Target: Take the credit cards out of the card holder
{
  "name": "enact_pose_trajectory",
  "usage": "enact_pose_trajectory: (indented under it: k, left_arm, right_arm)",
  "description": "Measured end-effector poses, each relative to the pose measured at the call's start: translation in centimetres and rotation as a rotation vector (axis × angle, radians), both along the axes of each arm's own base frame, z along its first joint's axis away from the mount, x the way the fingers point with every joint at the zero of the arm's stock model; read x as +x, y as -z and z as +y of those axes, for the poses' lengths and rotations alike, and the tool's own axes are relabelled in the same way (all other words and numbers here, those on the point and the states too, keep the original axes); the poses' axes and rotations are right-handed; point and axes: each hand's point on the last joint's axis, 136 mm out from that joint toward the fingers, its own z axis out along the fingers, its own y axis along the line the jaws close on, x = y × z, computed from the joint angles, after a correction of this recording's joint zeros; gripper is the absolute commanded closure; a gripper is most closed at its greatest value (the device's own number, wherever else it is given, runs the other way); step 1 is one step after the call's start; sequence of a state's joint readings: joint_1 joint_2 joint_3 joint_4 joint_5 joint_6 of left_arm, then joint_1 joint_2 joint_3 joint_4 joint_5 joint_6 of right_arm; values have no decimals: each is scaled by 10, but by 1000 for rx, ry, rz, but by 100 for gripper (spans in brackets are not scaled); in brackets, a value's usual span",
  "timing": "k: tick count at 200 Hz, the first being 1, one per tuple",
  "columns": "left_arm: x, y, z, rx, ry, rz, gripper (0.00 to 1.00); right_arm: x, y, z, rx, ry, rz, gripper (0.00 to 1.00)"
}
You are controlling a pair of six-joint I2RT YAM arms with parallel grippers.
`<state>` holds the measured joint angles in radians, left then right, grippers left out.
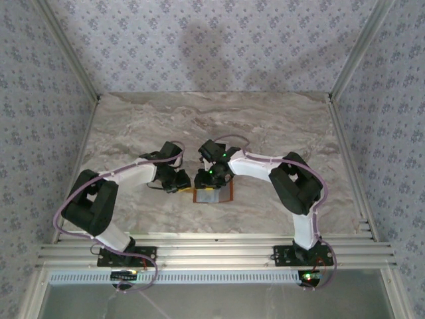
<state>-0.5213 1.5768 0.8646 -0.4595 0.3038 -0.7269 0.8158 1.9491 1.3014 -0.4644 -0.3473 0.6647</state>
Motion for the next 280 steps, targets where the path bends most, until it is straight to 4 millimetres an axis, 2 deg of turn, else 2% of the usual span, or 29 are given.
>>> enact_pose_trajectory:
  k: [70, 150, 222, 280]
  left_arm:
    - [0, 0, 0, 0, 1, 1, 78]
    - [5, -6, -6, -13, 7, -16, 78]
    - [6, -6, -9, -11, 14, -12, 78]
    - [6, -7, -9, -11, 14, -12, 78]
  right_arm:
    - [-1, 1, -23, -142, 10, -34, 59]
    - [-2, 0, -58, -366, -21, -100, 56]
    - [-3, 1, -81, -487, -17, -119, 45]
    - [0, -18, -94, -519, 22, -166, 44]
